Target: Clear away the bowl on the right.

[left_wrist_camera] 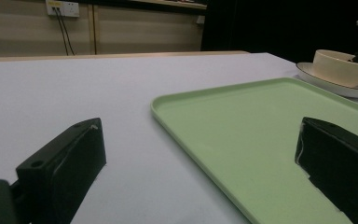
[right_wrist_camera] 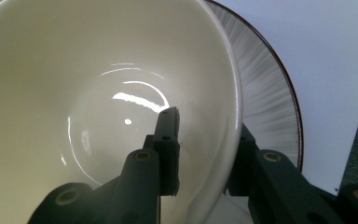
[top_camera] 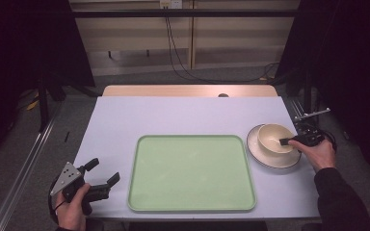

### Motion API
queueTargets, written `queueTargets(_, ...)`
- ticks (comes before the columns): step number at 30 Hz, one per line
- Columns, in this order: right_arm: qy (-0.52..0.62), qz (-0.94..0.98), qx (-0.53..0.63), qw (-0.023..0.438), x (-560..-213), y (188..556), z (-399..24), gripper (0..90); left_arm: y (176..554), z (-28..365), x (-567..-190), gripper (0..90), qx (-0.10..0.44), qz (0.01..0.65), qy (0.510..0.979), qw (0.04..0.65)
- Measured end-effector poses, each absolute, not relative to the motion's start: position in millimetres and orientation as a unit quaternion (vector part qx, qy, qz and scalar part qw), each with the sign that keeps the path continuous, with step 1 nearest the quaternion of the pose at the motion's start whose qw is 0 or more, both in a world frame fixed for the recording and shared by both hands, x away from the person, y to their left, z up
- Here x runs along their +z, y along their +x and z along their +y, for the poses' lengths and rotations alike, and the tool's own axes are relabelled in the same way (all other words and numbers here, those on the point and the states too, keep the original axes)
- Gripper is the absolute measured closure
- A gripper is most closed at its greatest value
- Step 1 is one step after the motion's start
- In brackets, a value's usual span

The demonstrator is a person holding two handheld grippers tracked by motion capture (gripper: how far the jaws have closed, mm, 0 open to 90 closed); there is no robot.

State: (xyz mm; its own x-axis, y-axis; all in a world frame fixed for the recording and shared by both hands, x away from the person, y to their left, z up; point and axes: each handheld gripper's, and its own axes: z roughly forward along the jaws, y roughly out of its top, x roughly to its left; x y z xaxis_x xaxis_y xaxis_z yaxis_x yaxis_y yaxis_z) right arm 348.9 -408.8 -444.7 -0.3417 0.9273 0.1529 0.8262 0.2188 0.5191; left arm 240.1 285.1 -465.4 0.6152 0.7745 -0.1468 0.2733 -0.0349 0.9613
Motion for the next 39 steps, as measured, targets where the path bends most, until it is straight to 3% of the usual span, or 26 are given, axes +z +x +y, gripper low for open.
queueTargets(6,0.565,0.775,0.263,0.103,-443.8,351.1,-407.3,80.4,239.9,285.4,-465.2,1.7,0.219,0.381,0.687,0.579)
queueTargets(14,0.576,0.763,0.278,0.089,-443.4,352.2,-407.6,83.6,239.7,285.6,-465.2,2.1,0.218,0.381,0.689,0.578)
queueTargets(39,0.588,0.743,0.311,0.074,-440.3,348.8,-411.9,84.8,239.3,285.7,-465.3,2.1,0.217,0.384,0.687,0.578)
